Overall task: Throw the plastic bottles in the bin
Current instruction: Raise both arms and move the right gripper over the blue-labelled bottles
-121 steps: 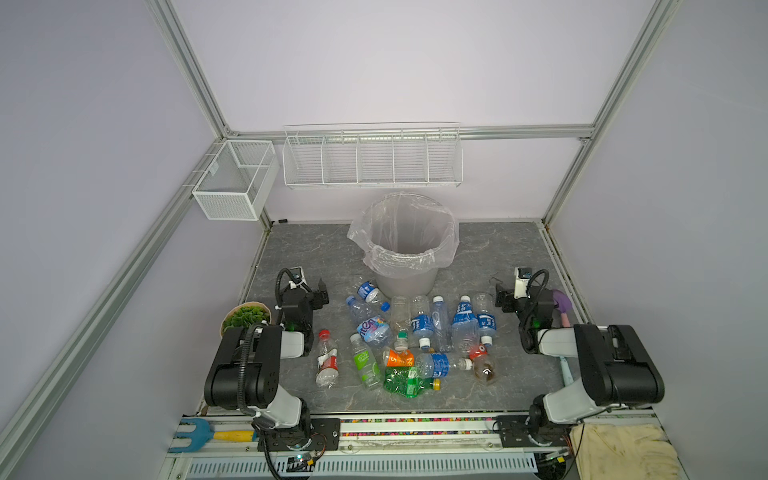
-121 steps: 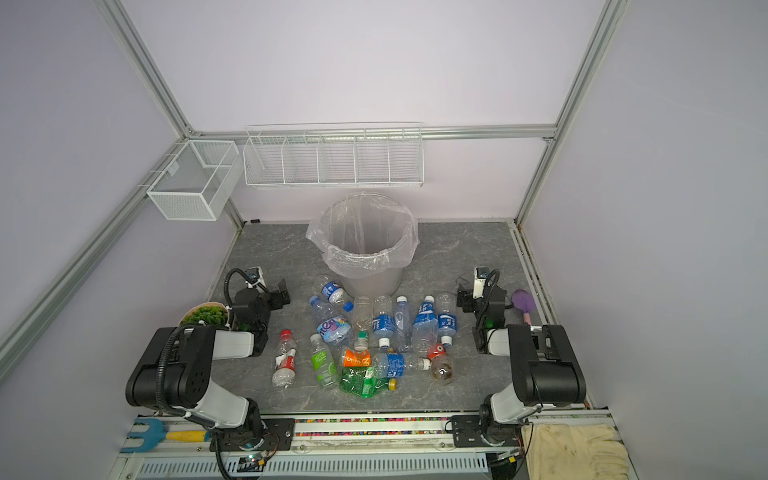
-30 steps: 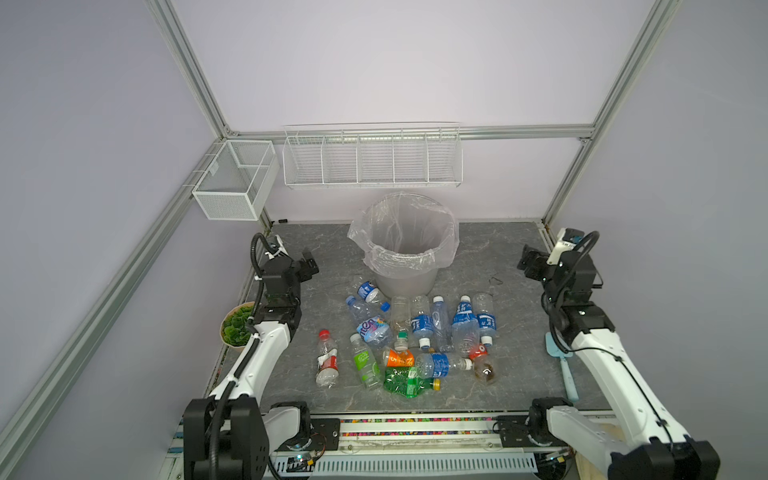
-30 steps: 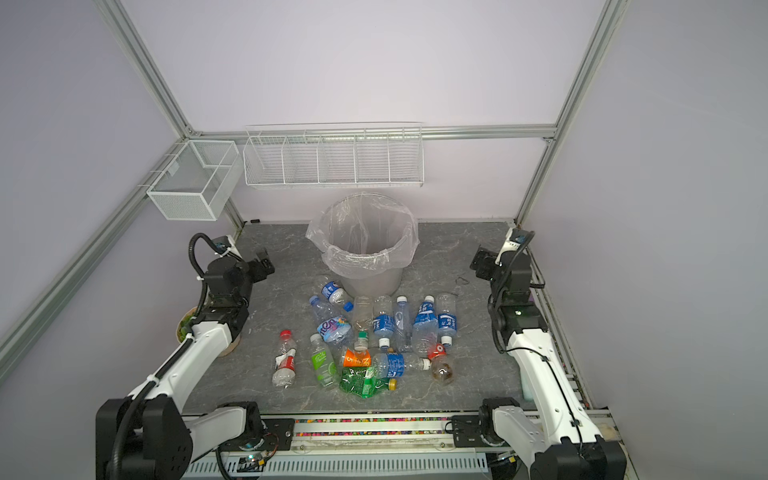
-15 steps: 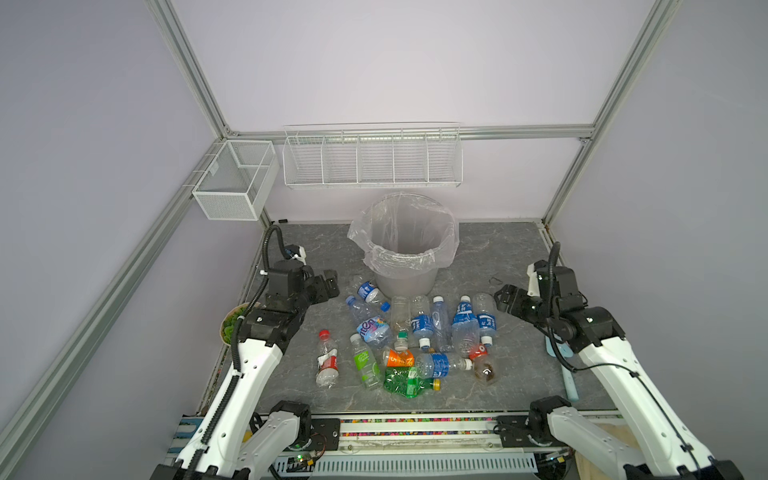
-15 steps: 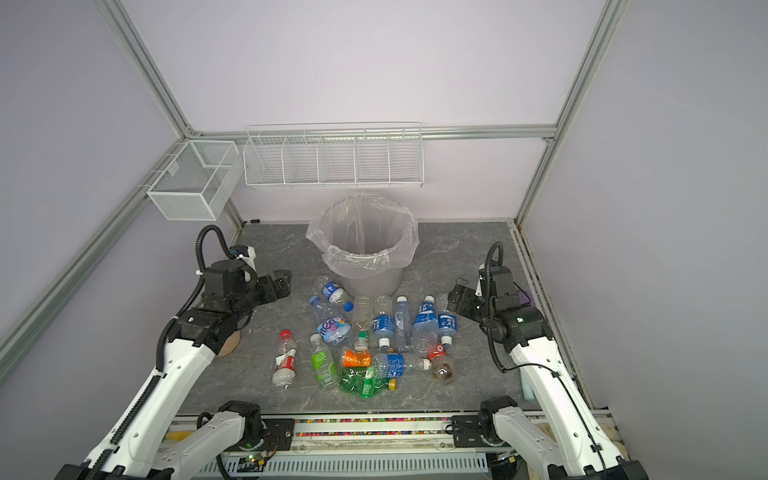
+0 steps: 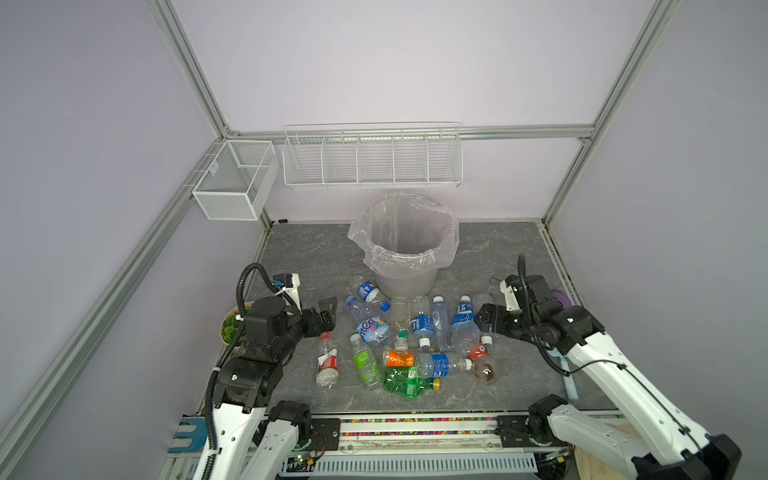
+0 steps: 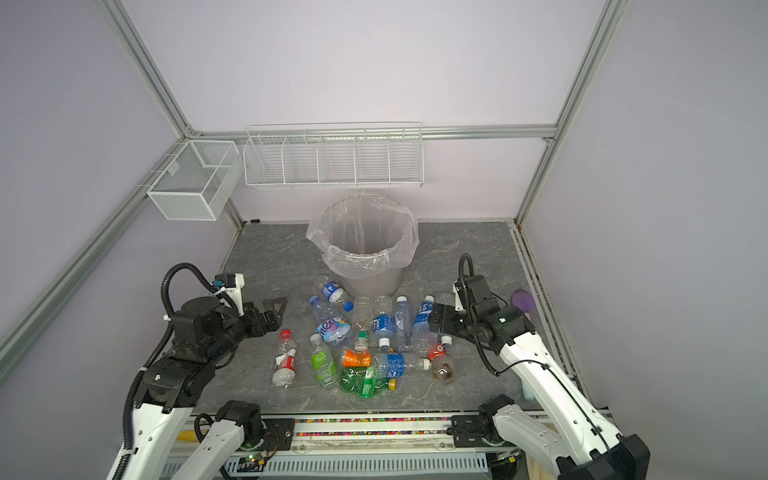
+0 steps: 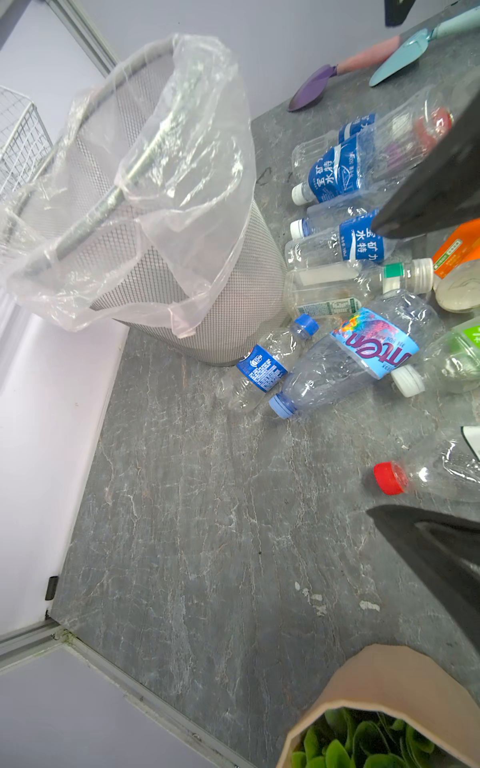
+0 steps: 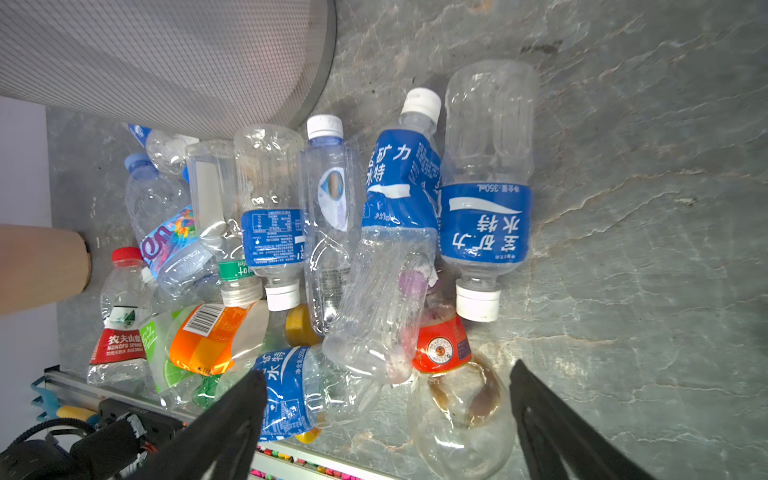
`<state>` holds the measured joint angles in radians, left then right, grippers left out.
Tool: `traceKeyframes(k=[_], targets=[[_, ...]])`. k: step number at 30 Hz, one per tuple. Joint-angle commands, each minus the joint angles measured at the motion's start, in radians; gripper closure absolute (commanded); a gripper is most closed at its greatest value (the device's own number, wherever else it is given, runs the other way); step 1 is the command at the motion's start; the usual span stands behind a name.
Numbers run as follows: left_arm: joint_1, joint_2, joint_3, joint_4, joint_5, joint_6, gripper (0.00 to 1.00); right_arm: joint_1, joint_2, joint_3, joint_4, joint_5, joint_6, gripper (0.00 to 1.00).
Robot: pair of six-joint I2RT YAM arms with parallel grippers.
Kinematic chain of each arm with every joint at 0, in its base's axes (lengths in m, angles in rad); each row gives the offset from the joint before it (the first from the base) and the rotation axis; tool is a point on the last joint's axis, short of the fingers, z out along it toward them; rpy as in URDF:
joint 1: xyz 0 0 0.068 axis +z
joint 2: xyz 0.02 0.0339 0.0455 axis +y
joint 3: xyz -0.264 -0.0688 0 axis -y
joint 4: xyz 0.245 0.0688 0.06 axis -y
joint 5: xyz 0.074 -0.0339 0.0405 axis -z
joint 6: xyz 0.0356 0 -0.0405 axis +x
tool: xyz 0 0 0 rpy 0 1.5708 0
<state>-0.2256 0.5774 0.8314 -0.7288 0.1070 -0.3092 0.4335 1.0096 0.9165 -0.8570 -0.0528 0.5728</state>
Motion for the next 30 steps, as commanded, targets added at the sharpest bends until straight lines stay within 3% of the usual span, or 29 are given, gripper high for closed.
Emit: traceKeyframes(k=[1,9,30], targets=[[-0.002,-0.046,-0.019,-0.028,0.031,0.02,0.01,0.017,0.039,-0.027,0.051,-0.05,0.013,0.04],[-0.002,-0.086,-0.035,-0.023,0.002,0.017,0.01,0.037,0.111,-0.078,0.115,-0.061,0.034,0.01],[-0.004,-0.091,-0.038,-0.021,-0.001,0.016,0.01,0.049,0.225,-0.12,0.237,-0.036,0.087,0.12]])
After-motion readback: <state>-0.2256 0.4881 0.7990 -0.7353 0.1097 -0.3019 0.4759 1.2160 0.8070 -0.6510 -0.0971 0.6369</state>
